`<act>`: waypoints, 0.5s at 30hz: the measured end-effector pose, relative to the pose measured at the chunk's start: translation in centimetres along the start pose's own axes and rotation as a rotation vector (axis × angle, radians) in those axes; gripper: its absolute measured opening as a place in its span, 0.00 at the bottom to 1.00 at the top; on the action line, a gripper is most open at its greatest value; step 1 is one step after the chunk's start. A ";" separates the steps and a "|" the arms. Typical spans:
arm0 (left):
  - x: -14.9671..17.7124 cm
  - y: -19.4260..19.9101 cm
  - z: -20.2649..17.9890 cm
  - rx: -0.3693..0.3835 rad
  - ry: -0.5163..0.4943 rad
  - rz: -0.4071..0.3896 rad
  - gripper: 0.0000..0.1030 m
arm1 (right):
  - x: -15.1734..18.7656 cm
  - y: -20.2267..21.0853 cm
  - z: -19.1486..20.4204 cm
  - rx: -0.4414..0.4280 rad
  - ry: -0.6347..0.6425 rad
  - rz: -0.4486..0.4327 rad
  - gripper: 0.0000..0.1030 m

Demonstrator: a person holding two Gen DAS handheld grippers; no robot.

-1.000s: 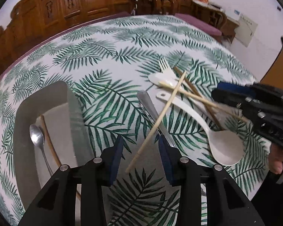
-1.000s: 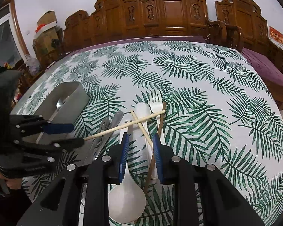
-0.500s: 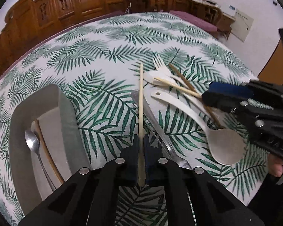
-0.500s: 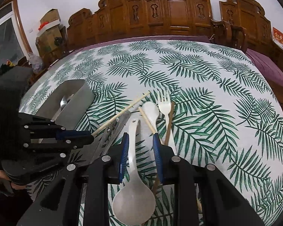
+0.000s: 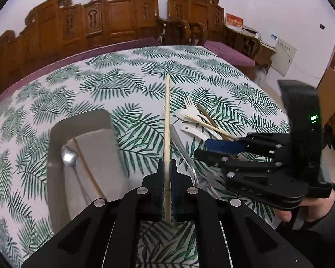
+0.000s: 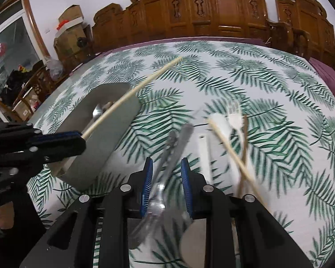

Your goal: Organize utensils

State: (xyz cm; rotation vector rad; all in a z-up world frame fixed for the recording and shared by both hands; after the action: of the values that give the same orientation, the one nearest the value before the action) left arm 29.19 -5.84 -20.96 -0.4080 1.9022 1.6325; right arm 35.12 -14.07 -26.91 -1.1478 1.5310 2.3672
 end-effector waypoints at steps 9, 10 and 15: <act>1.3 0.7 1.3 0.003 0.033 -0.020 0.04 | 1.0 -2.8 1.9 0.056 0.019 0.078 0.27; 1.3 0.7 1.4 0.002 0.036 -0.021 0.04 | 1.1 -3.0 1.9 0.059 0.020 0.083 0.25; 1.4 1.0 2.0 0.002 0.045 -0.031 0.04 | 1.3 -3.2 2.0 0.114 0.050 0.095 0.15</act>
State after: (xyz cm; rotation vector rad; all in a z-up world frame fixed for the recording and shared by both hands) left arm 28.01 -3.55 -21.14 -0.4749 1.9201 1.6137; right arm 34.56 -11.24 -29.70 -1.1417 1.7493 2.2902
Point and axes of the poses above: each gripper's, at about its wrist camera, not at the fingertips, and y roughly against the way its jaws point, z to its left, x to its underside, the point moved 6 cm from there along -y, roughly the way its jaws point, and after that the axes turned 1 degree about z, right-handed, at the moved point
